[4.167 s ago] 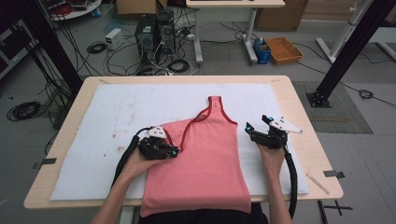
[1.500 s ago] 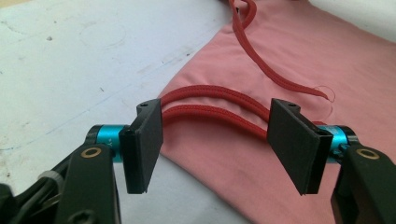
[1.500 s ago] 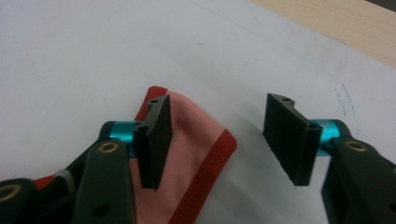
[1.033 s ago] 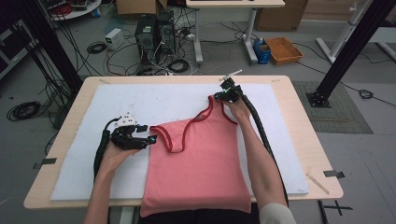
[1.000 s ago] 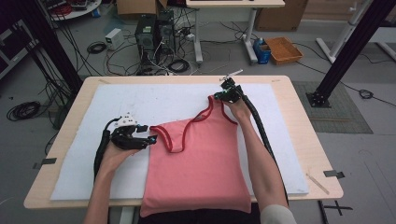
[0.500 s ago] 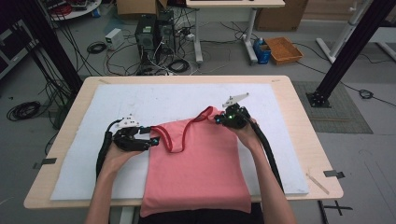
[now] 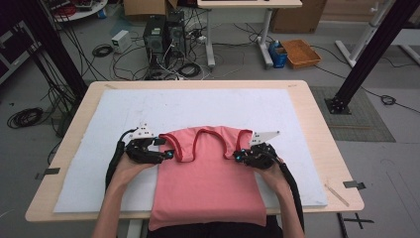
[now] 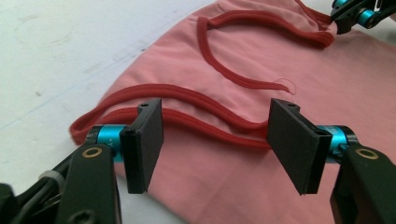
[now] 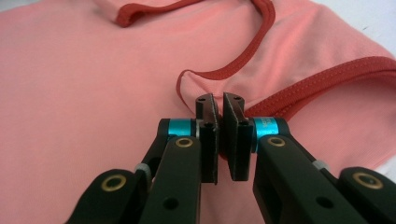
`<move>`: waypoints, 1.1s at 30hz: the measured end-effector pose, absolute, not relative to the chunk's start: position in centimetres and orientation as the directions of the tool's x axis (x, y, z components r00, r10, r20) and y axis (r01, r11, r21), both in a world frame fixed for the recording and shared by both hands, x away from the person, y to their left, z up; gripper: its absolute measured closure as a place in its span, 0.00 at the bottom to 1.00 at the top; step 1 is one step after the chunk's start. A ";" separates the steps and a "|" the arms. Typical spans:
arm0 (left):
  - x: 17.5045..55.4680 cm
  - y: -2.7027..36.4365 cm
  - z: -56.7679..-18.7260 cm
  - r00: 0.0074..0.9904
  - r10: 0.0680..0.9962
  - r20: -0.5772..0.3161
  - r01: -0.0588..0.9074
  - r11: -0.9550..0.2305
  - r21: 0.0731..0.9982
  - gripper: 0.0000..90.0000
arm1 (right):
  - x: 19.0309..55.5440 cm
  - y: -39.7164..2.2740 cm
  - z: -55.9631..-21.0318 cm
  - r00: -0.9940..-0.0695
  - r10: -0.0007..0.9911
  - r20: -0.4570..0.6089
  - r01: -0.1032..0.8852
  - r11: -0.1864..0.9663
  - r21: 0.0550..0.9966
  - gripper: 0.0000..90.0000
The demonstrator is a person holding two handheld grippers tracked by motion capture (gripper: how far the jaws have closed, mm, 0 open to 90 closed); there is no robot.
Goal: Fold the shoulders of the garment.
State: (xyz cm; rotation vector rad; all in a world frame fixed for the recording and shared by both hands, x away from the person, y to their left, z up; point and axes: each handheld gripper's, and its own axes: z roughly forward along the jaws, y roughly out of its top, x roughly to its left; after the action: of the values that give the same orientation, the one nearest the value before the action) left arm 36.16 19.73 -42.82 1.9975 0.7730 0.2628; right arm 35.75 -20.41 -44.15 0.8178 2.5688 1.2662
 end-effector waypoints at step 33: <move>36.1 14.3 -44.9 0.871 0.483 -0.089 0.359 -0.502 0.787 0.80 | 34.5 -19.3 -45.0 -0.843 0.534 0.066 0.391 0.522 0.758 0.81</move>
State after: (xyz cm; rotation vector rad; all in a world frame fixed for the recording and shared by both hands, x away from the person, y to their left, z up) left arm 36.14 14.29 -44.92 2.1500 0.6061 0.1769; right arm 34.46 -19.29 -45.04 0.7931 2.5846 1.2203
